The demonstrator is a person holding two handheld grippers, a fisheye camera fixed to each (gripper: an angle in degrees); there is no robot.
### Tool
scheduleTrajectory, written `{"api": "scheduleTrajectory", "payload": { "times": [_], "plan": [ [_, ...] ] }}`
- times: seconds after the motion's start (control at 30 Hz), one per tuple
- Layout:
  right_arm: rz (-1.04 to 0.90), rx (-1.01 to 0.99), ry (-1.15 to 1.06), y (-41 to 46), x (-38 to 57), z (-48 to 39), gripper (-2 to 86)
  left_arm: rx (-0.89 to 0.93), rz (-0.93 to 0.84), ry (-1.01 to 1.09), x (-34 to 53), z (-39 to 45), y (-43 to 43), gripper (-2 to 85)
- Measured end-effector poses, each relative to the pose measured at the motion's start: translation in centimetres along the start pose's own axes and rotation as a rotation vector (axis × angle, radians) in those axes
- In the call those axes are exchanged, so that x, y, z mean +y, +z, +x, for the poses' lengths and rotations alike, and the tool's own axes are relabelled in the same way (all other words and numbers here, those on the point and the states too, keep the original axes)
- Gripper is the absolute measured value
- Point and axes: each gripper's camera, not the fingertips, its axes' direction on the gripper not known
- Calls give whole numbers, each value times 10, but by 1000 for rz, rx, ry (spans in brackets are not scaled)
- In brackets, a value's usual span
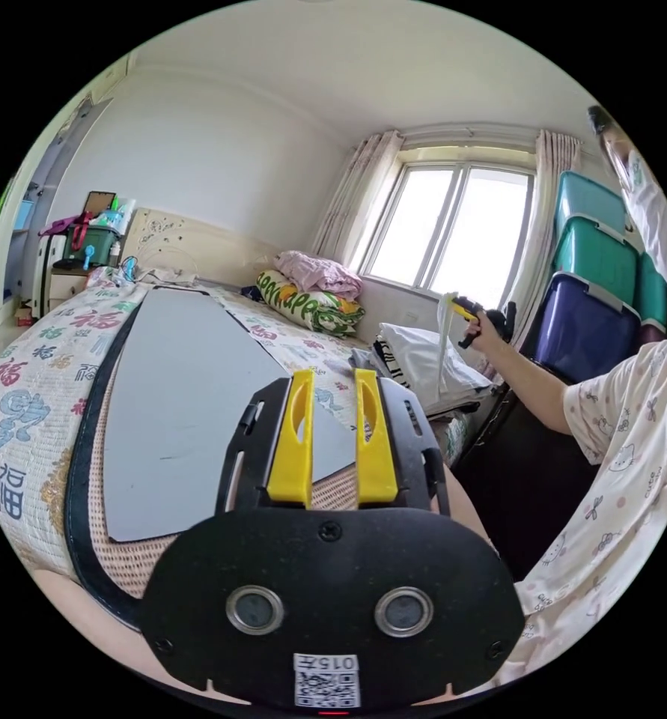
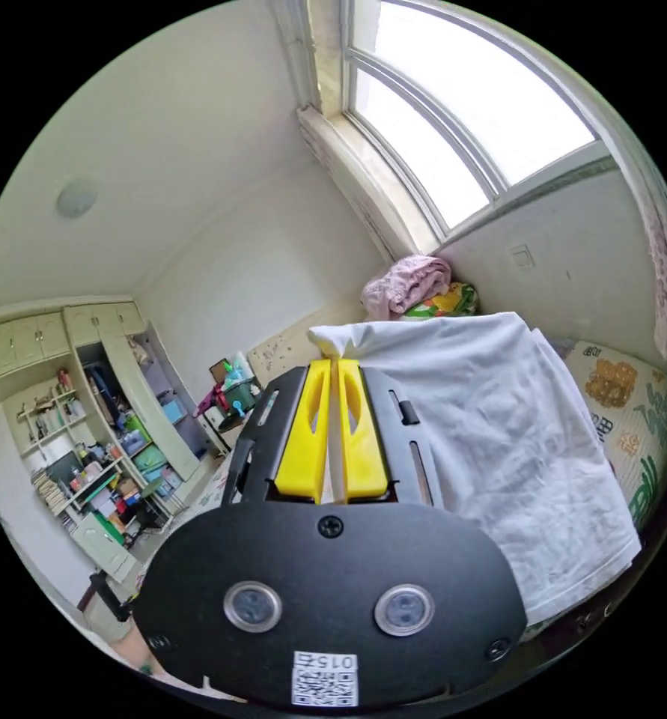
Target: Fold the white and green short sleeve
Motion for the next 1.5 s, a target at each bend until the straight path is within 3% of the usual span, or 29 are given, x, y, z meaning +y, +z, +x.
{"api": "scheduleTrajectory", "payload": {
  "times": [0.2,0.33,0.43,0.6,0.73,1.17,1.5],
  "plan": [
    [-18,-418,-230,-113,-9,-105,4,143,58,-14,-66,-4,-16,102],
    [-128,-508,-283,-137,30,-153,5,276,128,-62,-113,-14,-41,113],
    [-303,-556,-257,-123,112,-164,6,301,146,-101,-140,-33,-64,122],
    [-685,-620,-87,-87,330,-151,7,372,-16,-323,-134,-89,-77,156],
    [-752,-753,39,-106,417,-141,12,358,-35,-455,-114,-111,-100,161],
    [-778,-660,-280,-184,471,-124,94,301,3,-520,-157,-103,-126,135],
    [-772,-682,-148,-175,482,-80,121,284,-17,-524,-175,-61,-110,129]
  ]
}}
